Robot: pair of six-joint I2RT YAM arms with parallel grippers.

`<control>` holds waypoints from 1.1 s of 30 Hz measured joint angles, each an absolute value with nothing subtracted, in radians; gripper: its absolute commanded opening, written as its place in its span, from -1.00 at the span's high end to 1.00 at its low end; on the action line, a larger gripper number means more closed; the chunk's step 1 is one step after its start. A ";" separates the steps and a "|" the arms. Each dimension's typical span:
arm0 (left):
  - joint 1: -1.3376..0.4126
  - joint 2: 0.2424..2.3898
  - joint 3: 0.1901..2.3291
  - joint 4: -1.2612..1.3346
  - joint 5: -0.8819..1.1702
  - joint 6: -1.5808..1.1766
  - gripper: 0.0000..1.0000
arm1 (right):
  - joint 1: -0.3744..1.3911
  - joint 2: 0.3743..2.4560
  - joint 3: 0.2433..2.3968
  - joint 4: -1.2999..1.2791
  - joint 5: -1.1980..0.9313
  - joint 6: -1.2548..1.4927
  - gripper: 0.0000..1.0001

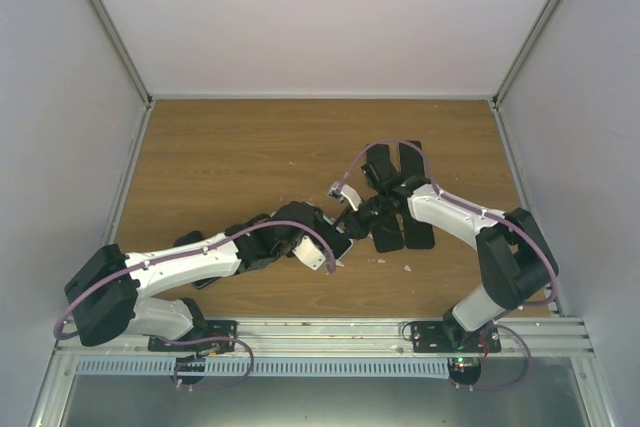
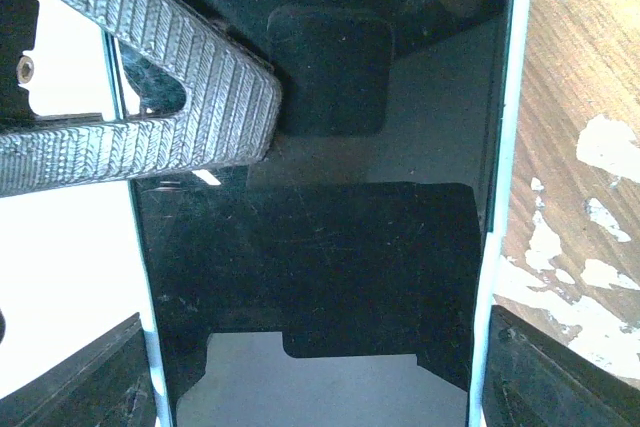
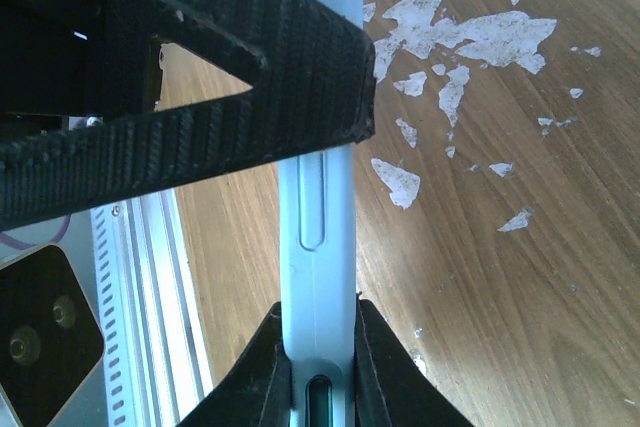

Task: Take the phone out of the phone case
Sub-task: Adjust the phone.

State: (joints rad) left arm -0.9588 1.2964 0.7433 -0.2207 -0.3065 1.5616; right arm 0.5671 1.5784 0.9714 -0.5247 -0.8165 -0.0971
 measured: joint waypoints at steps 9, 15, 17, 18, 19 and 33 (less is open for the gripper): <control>-0.953 1.288 0.807 -0.231 -0.331 1.523 -0.98 | 0.534 1.508 0.971 -0.530 -0.818 -0.091 0.99; -0.915 1.288 1.027 -0.355 -0.313 1.364 -0.98 | 0.437 1.438 0.970 -0.496 -0.871 -0.062 0.99; -0.897 1.288 1.097 -0.377 -0.288 1.312 -0.98 | 0.403 1.428 0.970 -0.484 -0.885 -0.046 0.99; -0.886 1.288 1.123 -0.386 -0.277 1.288 -0.98 | 0.385 1.423 0.970 -0.473 -0.893 -0.039 0.99; -0.872 1.288 1.151 -0.403 -0.260 1.261 -0.98 | 0.370 1.420 0.970 -0.462 -0.902 -0.033 0.99; -0.623 1.395 1.513 -0.610 0.083 0.753 -0.98 | 0.253 1.317 0.973 -0.222 -1.045 0.124 0.99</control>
